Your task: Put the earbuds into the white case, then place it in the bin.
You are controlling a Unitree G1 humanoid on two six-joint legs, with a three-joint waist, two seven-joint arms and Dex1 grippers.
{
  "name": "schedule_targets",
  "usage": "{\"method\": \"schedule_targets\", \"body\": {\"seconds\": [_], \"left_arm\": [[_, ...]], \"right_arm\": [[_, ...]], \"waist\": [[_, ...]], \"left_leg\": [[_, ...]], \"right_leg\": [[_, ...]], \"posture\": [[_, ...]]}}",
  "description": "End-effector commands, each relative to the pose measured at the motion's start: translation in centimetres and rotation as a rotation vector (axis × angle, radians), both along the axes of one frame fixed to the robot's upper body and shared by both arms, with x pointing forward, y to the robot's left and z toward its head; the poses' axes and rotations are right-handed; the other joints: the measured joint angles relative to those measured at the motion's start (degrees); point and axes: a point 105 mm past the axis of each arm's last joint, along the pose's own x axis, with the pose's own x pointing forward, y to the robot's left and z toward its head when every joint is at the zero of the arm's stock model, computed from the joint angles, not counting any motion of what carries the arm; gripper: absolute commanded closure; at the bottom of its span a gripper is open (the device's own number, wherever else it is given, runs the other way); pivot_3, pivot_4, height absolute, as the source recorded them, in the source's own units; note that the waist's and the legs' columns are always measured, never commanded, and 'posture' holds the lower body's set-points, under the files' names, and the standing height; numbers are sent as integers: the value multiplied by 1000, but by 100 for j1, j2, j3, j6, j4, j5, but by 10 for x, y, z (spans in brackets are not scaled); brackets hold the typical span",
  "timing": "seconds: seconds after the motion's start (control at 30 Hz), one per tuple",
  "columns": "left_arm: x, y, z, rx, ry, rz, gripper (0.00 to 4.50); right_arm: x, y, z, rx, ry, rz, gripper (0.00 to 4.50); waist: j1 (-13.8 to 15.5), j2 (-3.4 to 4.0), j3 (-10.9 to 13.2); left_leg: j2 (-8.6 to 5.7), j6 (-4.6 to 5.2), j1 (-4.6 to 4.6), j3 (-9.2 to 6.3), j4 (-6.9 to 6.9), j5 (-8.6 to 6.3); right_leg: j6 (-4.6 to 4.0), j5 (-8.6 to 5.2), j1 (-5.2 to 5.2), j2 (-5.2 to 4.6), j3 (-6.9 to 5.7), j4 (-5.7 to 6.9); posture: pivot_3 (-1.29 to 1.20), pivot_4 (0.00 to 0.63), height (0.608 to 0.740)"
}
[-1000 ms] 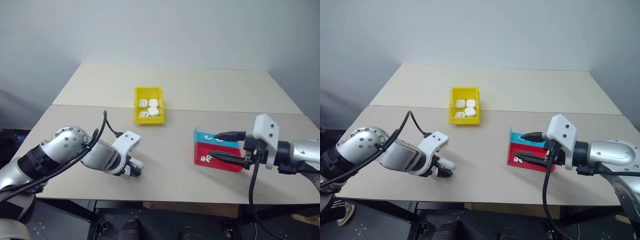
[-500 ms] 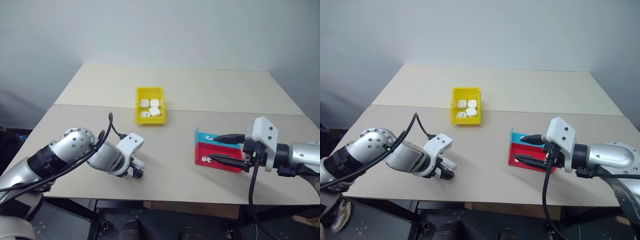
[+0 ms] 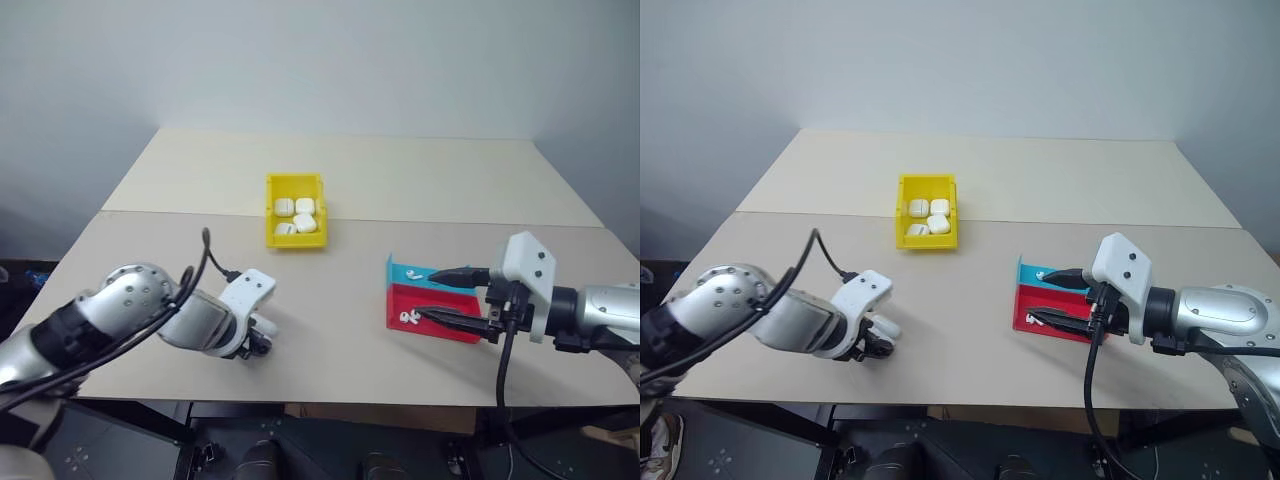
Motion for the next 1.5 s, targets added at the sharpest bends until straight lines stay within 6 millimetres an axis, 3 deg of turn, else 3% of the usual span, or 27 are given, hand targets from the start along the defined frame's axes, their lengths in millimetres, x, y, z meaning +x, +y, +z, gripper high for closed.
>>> {"method": "schedule_targets", "body": {"seconds": [0.03, 0.17, 0.3, 0.4, 0.67, 0.93, 1.07, 1.3, 1.4, 1.47, 1.5], "left_arm": [[7, 7, 44, -68, -222, 36, 1733], [16, 12, 75, -224, -418, 77, 1733], [32, 15, 107, -373, -800, 111, 1733], [32, 4, 115, -554, -871, -48, 1733], [21, -32, 133, -872, -904, -548, 1733], [1, -53, 131, -1007, -835, -959, 1733], [-13, -65, 125, -1077, -784, -1095, 1733], [-18, -79, 127, -1166, -782, -1165, 1733], [-17, -80, 127, -1178, -800, -1160, 1733], [-17, -79, 127, -1184, -798, -1154, 1733], [-18, -78, 127, -1185, -798, -1152, 1733]], "right_arm": [[-2, 1, 9, 11, -43, 3, 1405], [0, 1, 10, 28, -41, 6, 1405], [6, 4, 15, 33, -54, 31, 1405], [10, 5, 18, 22, -65, 48, 1405], [25, -1, 28, -63, -81, 59, 1405], [39, -22, 14, -226, 4, -29, 1405], [42, -33, 0, -311, 104, -52, 1405], [58, -28, -28, -526, 218, -27, 1405], [62, -20, -38, -583, 243, 26, 2012], [70, -17, -43, -622, 239, 18, 2667], [74, -16, -45, -637, 239, 12, 2667]], "waist": [[2, -2, 1], [29, 0, 0], [28, 1, -1], [33, 0, 0], [27, 1, -1], [-2, 2, -1], [-4, 3, -1], [-61, 5, -2], [-69, 5, -2], [-79, 5, -2], [-91, 5, -2]], "left_leg": [[0, 0, 0, 1, 0, 0], [-1, 0, 1, 4, 2, 0], [-2, -2, 3, 7, 2, 1], [0, -2, 1, 6, -1, 1], [0, -1, -4, 10, 0, 1], [2, 3, -7, 11, 2, -2], [3, 4, -7, 12, 3, -2], [6, 4, -7, 8, 7, -2], [5, 5, -7, 8, 7, -2], [6, 5, -8, 8, 5, -2], [6, 5, -8, 8, 5, -2]], "right_leg": [[0, 0, 0, -1, 0, -1], [0, 0, 3, -3, -1, -2], [-4, 2, 8, -4, -5, -9], [-6, 3, 5, -1, -7, -11], [-5, 3, -2, -1, -7, -8], [-1, 1, -4, 1, -6, -6], [-1, 1, -4, 0, -5, -4], [-1, 1, -6, 3, -4, 1], [0, 0, -7, 3, -4, 0], [0, 0, -8, 4, -4, 1], [0, 0, -9, 3, -4, 2]], "posture": [[0, 150, 740], [0, 150, 740], [0, 150, 740], [0, 150, 740], [0, 150, 740], [0, 150, 740], [0, 150, 740], [0, 150, 740], [0, 150, 740], [0, 150, 740], [0, 150, 740]]}}
